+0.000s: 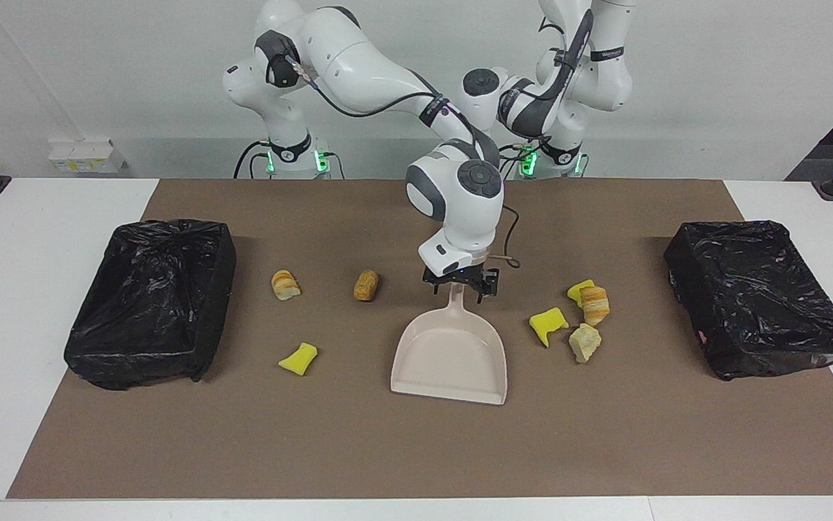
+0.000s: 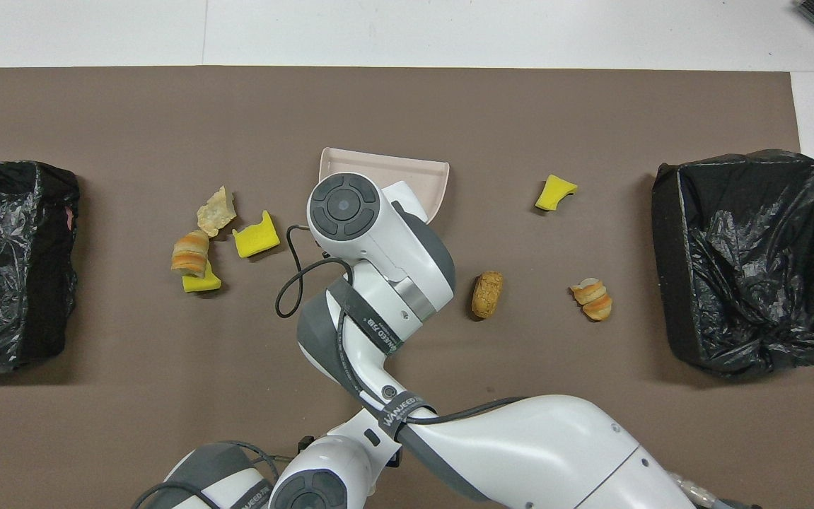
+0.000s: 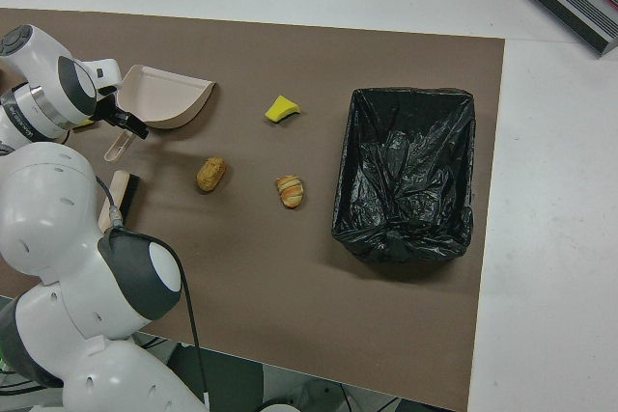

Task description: Sweep and dump trash in bin

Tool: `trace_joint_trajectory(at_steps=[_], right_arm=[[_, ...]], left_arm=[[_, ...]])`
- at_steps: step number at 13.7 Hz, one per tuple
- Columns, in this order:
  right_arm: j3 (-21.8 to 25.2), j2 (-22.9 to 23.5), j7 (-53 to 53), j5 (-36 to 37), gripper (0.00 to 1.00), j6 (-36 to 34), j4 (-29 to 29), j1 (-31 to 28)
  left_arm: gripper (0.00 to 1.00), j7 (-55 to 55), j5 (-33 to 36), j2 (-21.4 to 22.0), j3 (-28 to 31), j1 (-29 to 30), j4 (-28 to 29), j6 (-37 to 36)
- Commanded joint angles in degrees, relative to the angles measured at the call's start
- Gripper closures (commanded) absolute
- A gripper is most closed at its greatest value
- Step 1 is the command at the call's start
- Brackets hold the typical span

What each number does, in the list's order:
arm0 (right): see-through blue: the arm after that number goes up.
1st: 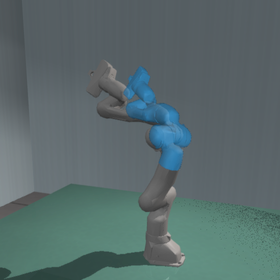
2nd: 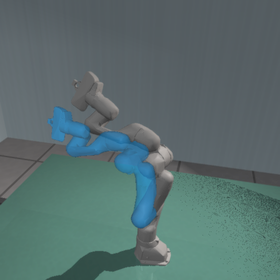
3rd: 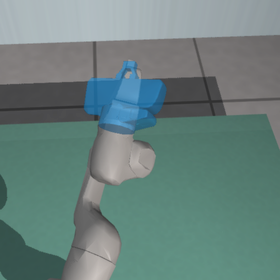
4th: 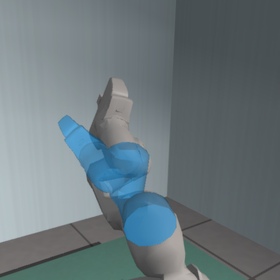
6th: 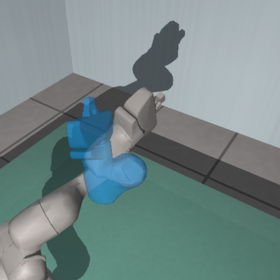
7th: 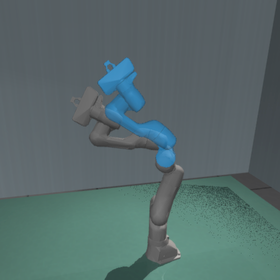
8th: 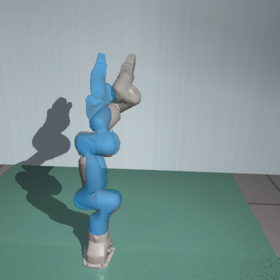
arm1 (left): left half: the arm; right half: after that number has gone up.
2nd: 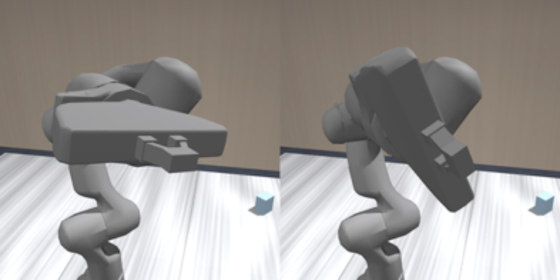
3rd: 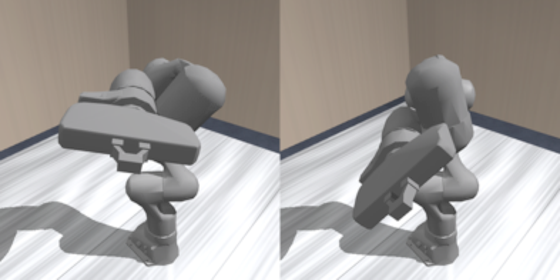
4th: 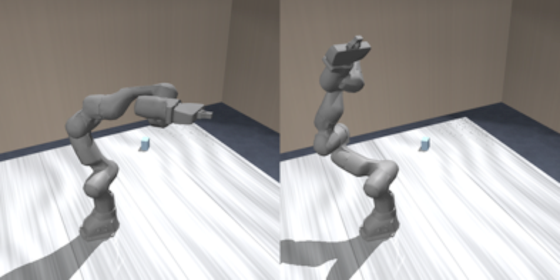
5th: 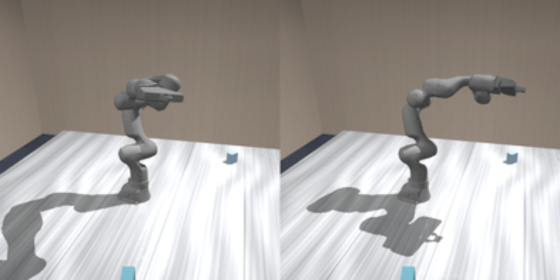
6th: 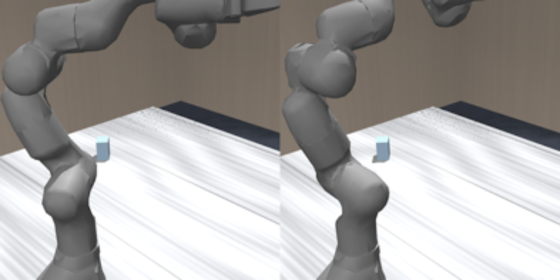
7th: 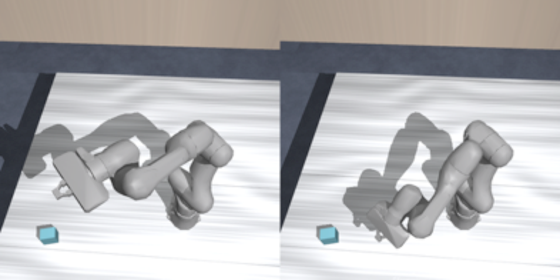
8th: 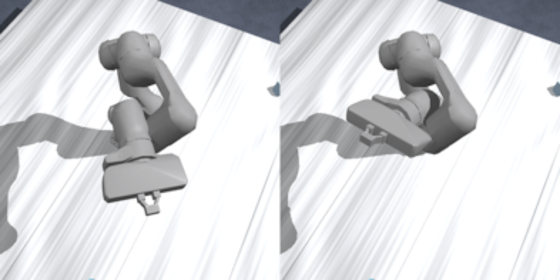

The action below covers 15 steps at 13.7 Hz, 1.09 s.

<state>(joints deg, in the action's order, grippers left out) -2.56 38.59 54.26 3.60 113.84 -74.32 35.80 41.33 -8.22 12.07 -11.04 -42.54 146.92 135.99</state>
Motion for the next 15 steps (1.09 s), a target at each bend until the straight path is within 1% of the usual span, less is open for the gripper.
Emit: trace_joint_trajectory(at_steps=[1,2,3,4,6,8,9,10,12,13,15], right_arm=[[-0.3,0.1,0.9,1.0,0.27,1.0,0.6,-0.4],[-0.3,0.1,0.9,1.0,0.43,1.5,0.6,-0.7],[-0.3,0.3,0.9,0.5,0.54,2.3,0.6,-0.9],[-0.3,0.3,1.0,-0.3,0.56,4.0,0.3,-0.9],[-0.3,-0.4,0.9,-0.2,0.56,6.4,-3.2,-0.7],[-0.4,-1.1,0.8,-0.3,0.56,6.4,-4.5,-0.6],[-0.4,-1.3,0.8,-0.3,0.69,6.0,-4.7,-0.3],[-0.4,-1.2,0.9,-0.1,1.0,5.7,-4.3,-0.4],[-0.3,-1.3,0.6,0.4,1.0,6.0,-4.2,-1.3],[-0.3,-1.5,0.5,0.5,1.0,6.0,-4.2,-1.8],[-0.3,-3.3,-0.5,0.1,1.0,5.3,-4.7,-1.8]], left_arm=[[0.41,1.3,-0.6,0.2,1.0,-2.1,0.2,-0.3],[0.64,1.3,-0.6,0.2,1.0,-2.1,0.2,-0.5],[0.93,1.1,-0.6,0.2,1.0,-2.1,0.0,-1.2],[1.0,0.1,-0.6,0.2,1.0,-2.0,-0.1,-2.7],[1.0,-0.7,-0.5,0.3,1.0,-2.0,-0.5,-4.2],[1.0,-0.7,-0.5,0.8,1.1,-1.9,-0.6,-5.4],[1.0,-0.8,-0.5,1.2,1.1,-1.8,-1.1,-8.2],[1.0,-1.3,-0.6,1.7,1.2,-1.5,-1.6,-11.4],[1.0,-2.7,-0.5,3.7,1.8,-1.1,-1.7,-14.2],[1.0,-3.5,-0.5,5.1,1.8,0.2,-1.8,-15.7],[1.0,-6.8,-0.5,7.3,1.9,1.6,-1.7,-19.4]])
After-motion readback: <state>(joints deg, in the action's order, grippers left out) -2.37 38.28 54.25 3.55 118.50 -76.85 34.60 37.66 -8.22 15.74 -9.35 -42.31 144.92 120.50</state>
